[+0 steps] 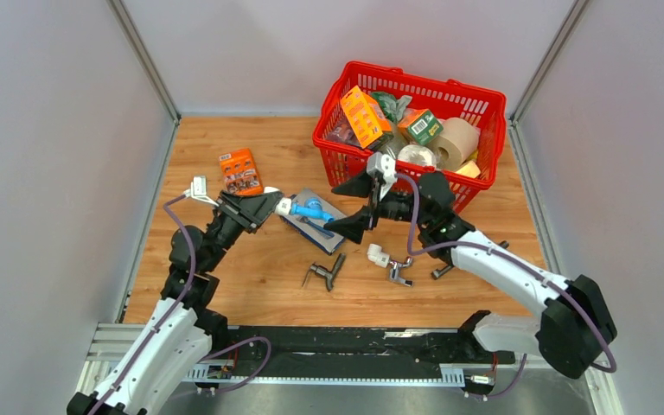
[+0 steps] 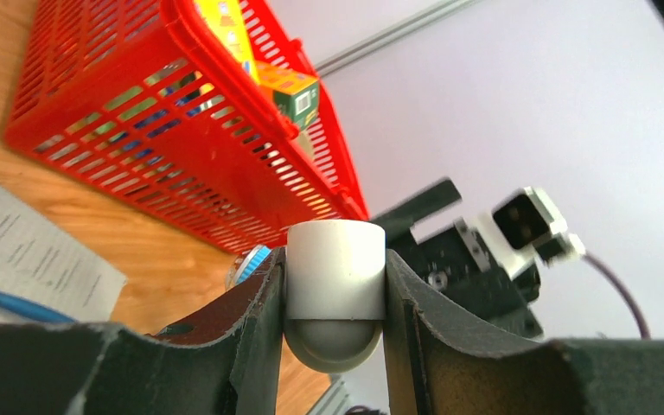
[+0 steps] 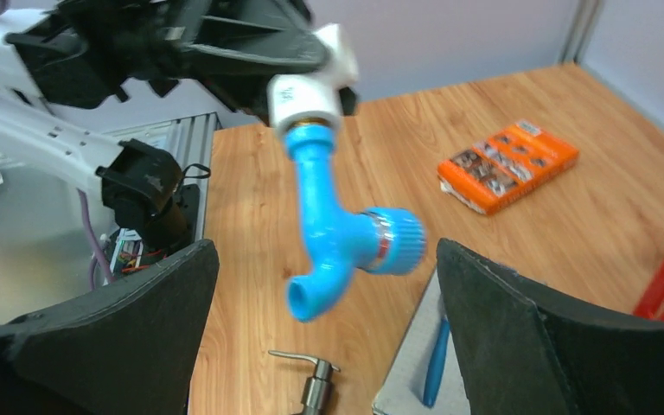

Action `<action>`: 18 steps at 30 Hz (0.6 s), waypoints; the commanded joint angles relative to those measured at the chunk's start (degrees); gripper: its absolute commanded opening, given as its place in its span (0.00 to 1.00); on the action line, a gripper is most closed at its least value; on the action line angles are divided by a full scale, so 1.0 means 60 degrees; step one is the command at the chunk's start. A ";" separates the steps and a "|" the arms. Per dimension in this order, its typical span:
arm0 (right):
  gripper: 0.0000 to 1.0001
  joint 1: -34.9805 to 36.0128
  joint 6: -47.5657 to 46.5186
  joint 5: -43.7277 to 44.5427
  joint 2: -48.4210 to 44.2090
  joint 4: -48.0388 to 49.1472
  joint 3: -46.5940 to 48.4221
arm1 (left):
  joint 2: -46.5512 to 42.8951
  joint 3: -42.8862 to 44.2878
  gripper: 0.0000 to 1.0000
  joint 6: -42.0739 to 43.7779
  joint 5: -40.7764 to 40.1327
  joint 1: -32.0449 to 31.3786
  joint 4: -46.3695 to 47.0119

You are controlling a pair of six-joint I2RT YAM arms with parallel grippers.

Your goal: Install the water faucets

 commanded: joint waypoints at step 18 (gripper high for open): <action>0.84 0.1857 -0.1404 0.2604 0.0577 0.1198 0.0086 | 0.0320 -0.0165 0.00 -0.1869 0.0223 0.0032 0.3201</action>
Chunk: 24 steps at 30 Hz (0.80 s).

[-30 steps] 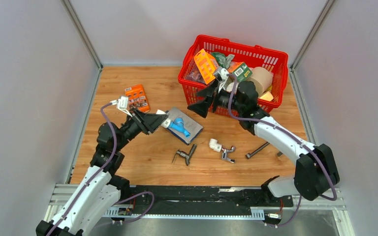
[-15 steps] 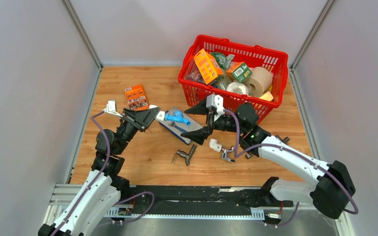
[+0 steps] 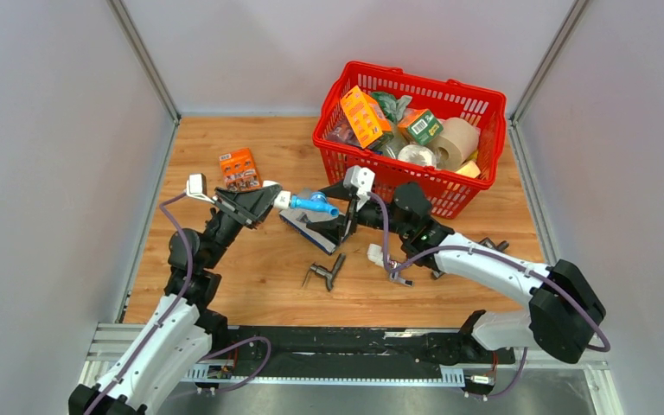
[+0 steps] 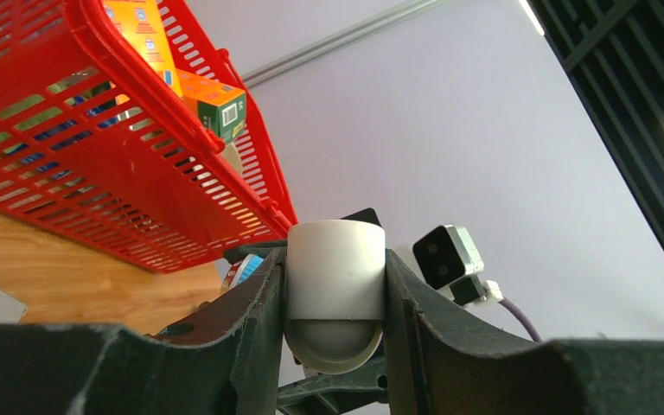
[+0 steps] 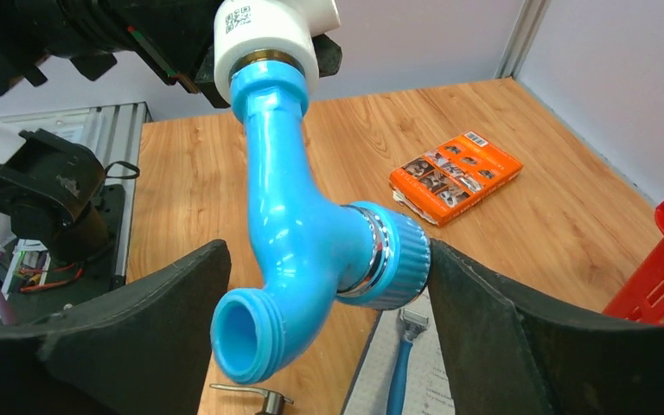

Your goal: Install the water faucets

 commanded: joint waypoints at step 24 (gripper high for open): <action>0.00 -0.1436 0.3372 -0.2956 -0.0221 0.0681 0.0620 | 0.1246 0.4637 0.23 0.8005 0.2904 0.0142 -0.5687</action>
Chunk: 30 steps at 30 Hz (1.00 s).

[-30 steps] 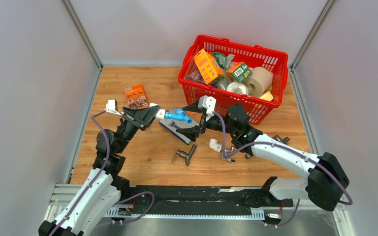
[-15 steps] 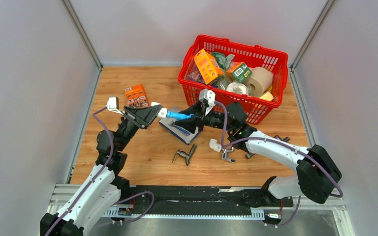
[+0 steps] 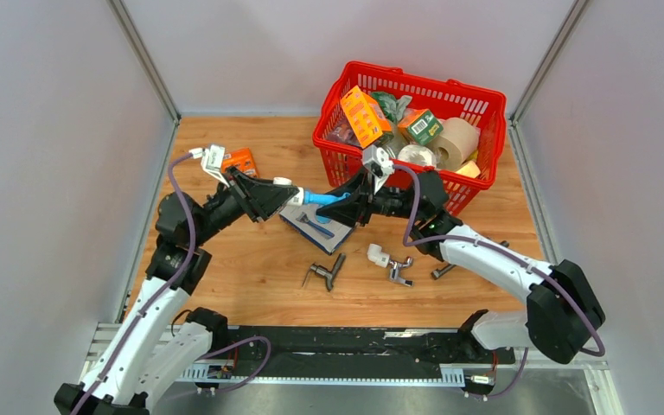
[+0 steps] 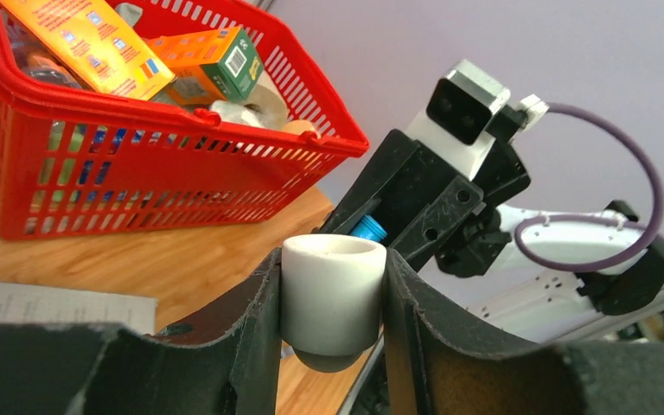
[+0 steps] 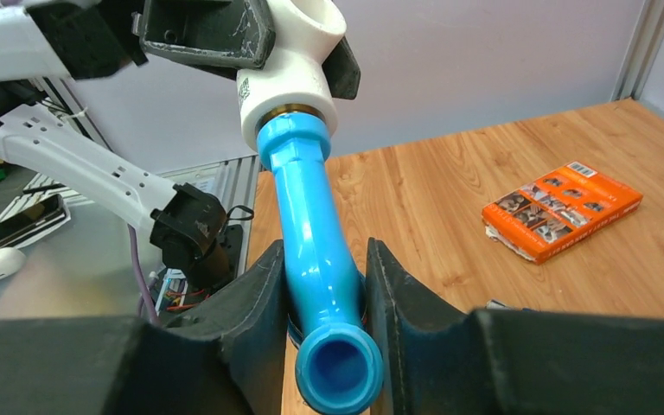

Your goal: Install the water faucets

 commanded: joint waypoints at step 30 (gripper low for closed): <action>0.00 -0.0839 -0.0857 -0.1395 -0.1100 -0.1651 0.0676 | 0.1684 0.3523 1.00 0.3888 0.3107 0.0355 -0.4613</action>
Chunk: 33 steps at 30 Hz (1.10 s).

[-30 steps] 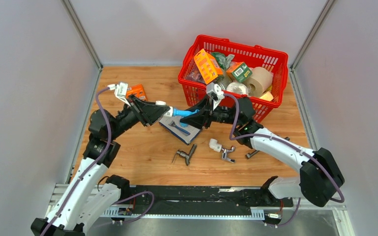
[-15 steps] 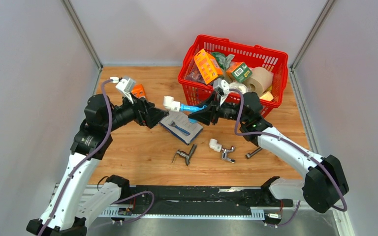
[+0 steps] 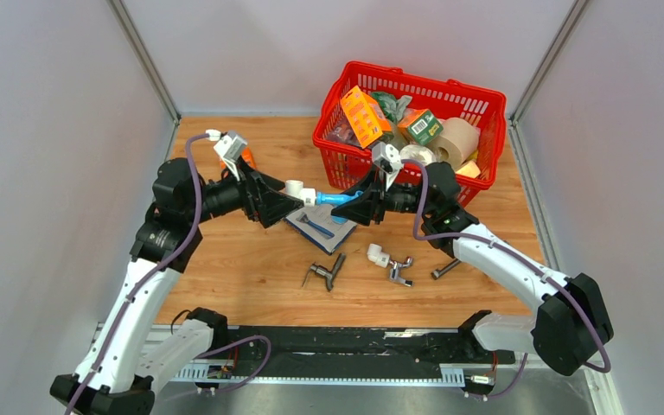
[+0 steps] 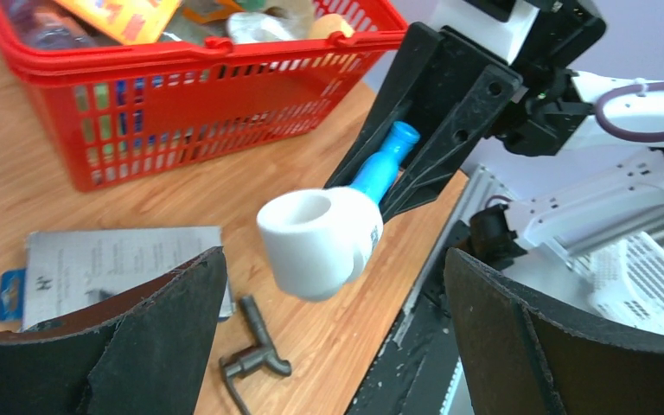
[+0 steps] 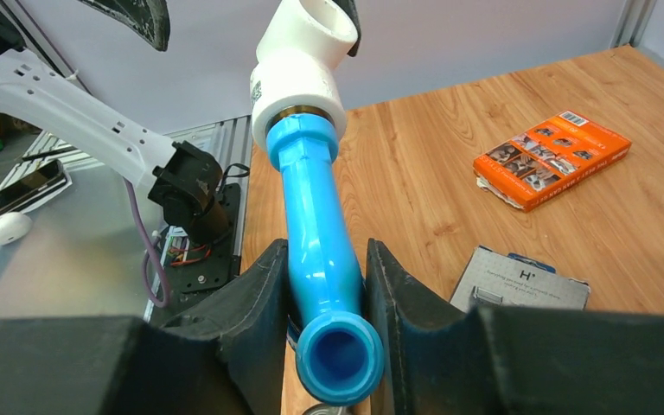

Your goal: Install the water faucets

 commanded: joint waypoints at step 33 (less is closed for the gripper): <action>0.00 -0.0194 0.2586 -0.1023 0.1056 -0.1531 0.1850 | 0.0106 -0.1287 0.00 0.3651 0.2058 0.0056 0.1900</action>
